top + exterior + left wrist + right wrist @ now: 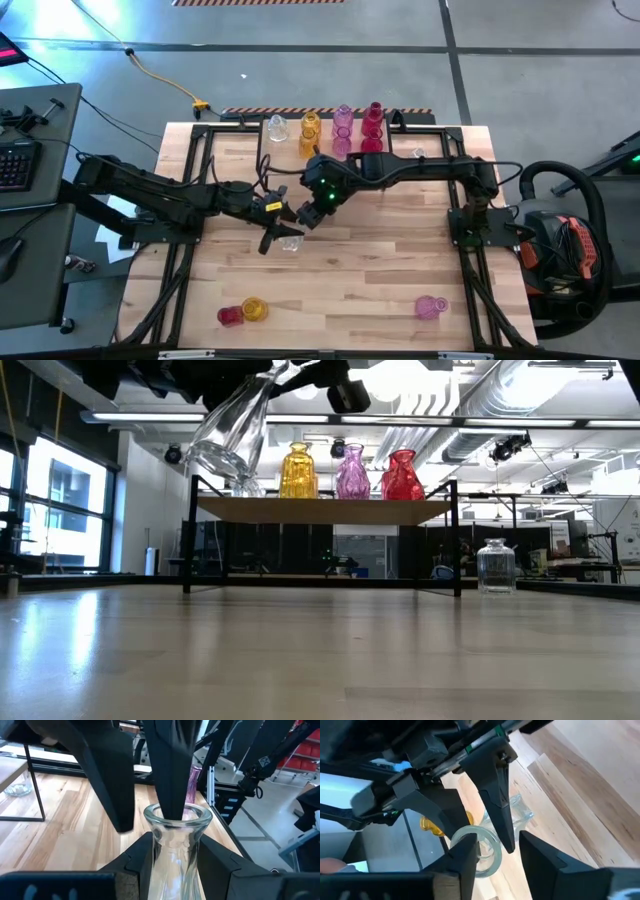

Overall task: Sort vases onto shelf
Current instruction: Put the bottom transparent vase aligned with the other transparent vase on the shelf

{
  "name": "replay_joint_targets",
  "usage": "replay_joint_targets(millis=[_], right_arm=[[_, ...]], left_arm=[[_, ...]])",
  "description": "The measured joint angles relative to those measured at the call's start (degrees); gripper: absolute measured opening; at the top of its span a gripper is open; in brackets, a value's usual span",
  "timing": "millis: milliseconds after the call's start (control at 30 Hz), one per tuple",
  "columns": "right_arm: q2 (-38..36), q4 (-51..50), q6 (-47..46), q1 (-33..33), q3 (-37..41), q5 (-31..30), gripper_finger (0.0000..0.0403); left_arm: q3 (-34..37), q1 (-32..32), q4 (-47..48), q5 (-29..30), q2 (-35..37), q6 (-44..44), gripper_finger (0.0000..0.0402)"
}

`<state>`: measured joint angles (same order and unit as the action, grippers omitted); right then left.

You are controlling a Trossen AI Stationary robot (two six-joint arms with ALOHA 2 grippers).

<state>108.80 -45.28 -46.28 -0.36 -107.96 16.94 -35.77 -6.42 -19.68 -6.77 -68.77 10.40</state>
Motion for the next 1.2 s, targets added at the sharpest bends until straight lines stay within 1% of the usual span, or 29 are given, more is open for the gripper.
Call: replay_joint_targets(millis=[233,367,433,733,900,1200], right_arm=[[-2.8,-0.3,0.1,-1.4,0.0,3.5,0.0136],[-5.1,-0.9,1.0,-2.1,0.0,3.7,0.0135],[-6.1,-1.1,2.4,-2.6,0.0,3.9,0.0135],[-11.1,-3.4,8.6,-6.8,0.0,3.9,0.0135],[-14.8,-5.4,12.0,-10.3,0.0,3.8,0.0135],[-21.7,-7.5,19.0,-17.3,0.0,3.0,0.0135]], left_arm=[[0.0,0.2,0.2,2.7,0.5,0.0,0.0111],[0.0,1.4,0.0,3.1,2.1,-0.1,0.0112],[0.0,2.3,0.3,4.3,3.1,-0.2,0.0112],[0.1,6.2,1.0,14.7,6.6,-1.8,0.0112],[0.2,8.0,2.9,22.6,8.7,-3.2,0.0115],[0.2,12.0,7.0,31.4,12.9,-3.2,0.0116]])
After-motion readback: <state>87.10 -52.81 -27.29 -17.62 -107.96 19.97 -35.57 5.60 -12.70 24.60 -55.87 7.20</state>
